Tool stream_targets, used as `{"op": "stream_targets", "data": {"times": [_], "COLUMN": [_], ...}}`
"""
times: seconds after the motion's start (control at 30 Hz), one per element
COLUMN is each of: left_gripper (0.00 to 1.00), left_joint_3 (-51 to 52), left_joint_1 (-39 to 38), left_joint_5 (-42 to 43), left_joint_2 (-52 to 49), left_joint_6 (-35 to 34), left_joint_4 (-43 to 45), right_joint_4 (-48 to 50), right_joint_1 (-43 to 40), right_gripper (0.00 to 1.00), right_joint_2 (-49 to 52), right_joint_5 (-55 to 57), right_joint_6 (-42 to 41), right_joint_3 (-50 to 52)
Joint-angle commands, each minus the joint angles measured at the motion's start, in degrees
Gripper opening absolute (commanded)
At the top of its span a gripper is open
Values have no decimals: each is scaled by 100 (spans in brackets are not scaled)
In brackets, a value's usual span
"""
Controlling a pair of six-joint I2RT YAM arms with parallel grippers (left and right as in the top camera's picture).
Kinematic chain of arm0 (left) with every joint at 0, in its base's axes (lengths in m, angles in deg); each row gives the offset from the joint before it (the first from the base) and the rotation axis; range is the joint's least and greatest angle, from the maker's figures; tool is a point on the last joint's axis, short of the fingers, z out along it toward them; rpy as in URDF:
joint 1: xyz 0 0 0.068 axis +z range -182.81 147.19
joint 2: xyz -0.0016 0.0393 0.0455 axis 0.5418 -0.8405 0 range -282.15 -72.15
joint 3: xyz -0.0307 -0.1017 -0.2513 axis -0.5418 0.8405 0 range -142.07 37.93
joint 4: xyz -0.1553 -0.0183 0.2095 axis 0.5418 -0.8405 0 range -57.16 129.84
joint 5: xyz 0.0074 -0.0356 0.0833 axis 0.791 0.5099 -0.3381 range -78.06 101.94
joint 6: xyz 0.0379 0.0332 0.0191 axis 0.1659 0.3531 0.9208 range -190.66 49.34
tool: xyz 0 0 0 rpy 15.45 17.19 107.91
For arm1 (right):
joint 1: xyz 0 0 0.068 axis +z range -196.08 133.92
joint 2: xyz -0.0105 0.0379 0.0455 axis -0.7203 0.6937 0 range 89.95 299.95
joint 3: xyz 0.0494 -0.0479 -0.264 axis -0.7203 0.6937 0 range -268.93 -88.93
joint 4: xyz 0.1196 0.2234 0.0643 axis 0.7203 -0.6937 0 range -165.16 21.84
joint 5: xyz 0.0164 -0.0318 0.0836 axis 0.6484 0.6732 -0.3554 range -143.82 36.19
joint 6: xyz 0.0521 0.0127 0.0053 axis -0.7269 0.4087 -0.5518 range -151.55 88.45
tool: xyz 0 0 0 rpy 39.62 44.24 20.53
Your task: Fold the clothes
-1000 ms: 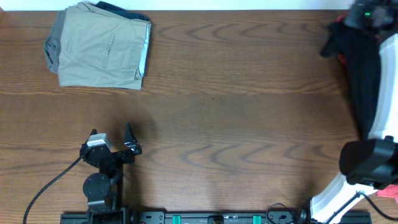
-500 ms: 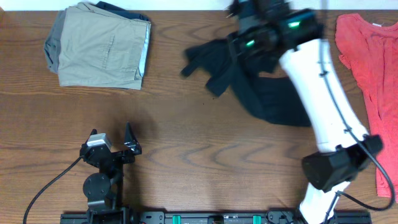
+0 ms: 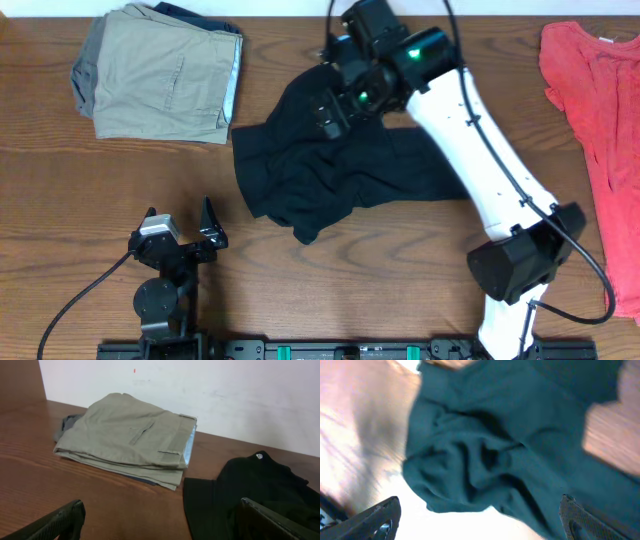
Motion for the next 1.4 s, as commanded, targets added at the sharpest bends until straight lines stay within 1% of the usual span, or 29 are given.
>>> {"op": "stream_targets", "data": {"times": [0.0,0.27,0.47,0.67,0.83,0.97,1.1,1.23,1.37], "left_gripper": [98,98,98,98,98,98,98,98,98], "left_joint_3": [101,101,101,101,101,101,101,101,101], "left_joint_1": [28,28,28,28,28,28,28,28,28], "left_joint_5": [-87,-87,-87,-87,-87,-87,-87,-87,-87], "left_joint_2": [35,35,35,35,35,35,35,35,35], "left_joint_6": [96,96,96,96,96,96,96,96,96], "left_joint_4": [-205,-205,-205,-205,-205,-205,-205,-205,-205], "right_joint_4": [-297,-1401,-2074,-2221,-2221,-2201,-1878,-927,-79], "right_joint_1": [-610,-1974,-2586,-3077,-3195,-3143,-3143,-3176,-3239], "right_gripper": [99,99,99,99,99,99,99,99,99], "right_joint_2": [-363,-376,-380,-619,-1215,-1847,-2514,-3040,-3095], "right_joint_5": [389,542,743,719,697,940,1471,1615,1373], "right_joint_6": [-232,-289,-315,-903,-874,-922,-1290,-1414,-1412], "right_joint_3": [-94,-59,-9,-9,201,940,2140,3530,4579]}}
